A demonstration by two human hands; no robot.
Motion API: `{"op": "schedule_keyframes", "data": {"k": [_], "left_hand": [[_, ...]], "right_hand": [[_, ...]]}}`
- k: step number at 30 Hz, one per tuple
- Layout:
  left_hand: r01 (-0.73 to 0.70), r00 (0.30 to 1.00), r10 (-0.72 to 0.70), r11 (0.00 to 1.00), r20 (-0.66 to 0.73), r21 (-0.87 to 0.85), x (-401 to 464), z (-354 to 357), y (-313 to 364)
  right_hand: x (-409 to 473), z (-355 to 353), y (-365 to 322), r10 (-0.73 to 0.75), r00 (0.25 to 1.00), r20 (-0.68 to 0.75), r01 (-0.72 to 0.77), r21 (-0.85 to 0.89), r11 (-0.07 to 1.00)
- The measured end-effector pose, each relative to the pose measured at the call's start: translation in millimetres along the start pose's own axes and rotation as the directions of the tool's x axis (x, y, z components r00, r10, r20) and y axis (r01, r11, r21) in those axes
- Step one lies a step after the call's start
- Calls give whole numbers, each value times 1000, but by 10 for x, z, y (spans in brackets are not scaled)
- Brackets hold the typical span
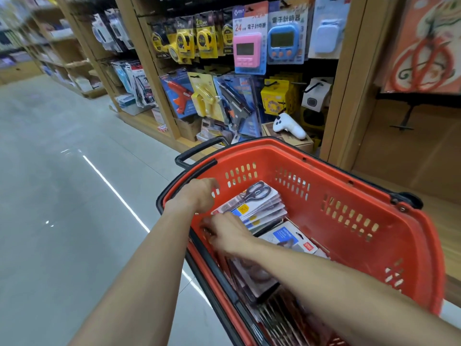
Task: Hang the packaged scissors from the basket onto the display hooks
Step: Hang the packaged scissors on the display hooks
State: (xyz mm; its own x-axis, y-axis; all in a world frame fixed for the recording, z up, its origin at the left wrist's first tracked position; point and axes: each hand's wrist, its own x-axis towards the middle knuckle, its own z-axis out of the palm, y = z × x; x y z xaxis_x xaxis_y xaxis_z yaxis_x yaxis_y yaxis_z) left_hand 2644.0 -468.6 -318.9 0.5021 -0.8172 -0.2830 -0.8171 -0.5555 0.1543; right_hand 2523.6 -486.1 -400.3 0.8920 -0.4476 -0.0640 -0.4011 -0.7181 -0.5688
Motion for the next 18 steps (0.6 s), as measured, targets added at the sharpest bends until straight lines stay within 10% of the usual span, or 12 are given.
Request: {"op": "schedule_keyframes", "data": {"k": [6, 11, 18], "left_hand": [[-128, 971, 15, 871, -237, -473, 21, -182, 164], [-149, 953, 298, 298, -57, -943, -95, -356, 564], [-178, 872, 488, 238, -41, -955, -324, -224, 1179]], "right_hand": [[-245, -1103, 83, -24, 965, -260, 74, 186, 980], [-672, -2103, 390, 38, 893, -448, 156, 389, 908], [-1188, -2564, 810, 321, 790, -522, 172, 692, 701]]}}
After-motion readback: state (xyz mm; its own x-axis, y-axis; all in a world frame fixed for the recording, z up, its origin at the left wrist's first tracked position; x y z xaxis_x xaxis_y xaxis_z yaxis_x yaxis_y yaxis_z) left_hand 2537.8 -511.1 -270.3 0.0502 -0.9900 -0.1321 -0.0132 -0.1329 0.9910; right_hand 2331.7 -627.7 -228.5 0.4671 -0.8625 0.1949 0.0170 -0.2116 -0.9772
